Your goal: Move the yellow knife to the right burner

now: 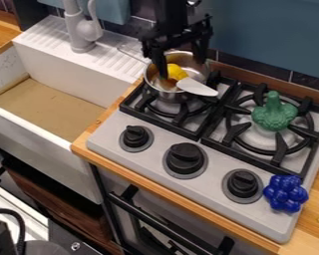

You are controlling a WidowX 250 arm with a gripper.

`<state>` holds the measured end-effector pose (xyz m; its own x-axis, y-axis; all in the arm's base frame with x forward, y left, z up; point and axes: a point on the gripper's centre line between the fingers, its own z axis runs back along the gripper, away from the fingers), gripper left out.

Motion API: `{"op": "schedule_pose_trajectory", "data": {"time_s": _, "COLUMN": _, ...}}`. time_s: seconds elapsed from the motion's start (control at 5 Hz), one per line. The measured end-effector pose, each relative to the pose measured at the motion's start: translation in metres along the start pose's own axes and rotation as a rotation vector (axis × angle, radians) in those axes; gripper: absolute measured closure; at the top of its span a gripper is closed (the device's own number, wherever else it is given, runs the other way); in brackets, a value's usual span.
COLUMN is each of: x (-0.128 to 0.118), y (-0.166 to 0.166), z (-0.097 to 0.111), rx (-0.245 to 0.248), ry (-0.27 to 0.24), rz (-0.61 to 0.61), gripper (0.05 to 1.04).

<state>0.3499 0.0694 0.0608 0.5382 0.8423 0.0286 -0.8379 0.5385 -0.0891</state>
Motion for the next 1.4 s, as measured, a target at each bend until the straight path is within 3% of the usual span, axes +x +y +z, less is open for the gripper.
{"op": "schedule_pose_trajectory", "data": {"time_s": 1.2, "x": 0.001, "y": -0.008, "z": -0.030, "rx": 0.023, "ry": -0.100, "rz": 0.090, "gripper": 0.087}}
{"op": "schedule_pose_trajectory", "data": {"time_s": 1.4, "x": 0.001, "y": -0.011, "z": -0.030, "rx": 0.016, "ry": -0.115, "rz": 0.094, "gripper": 0.136}}
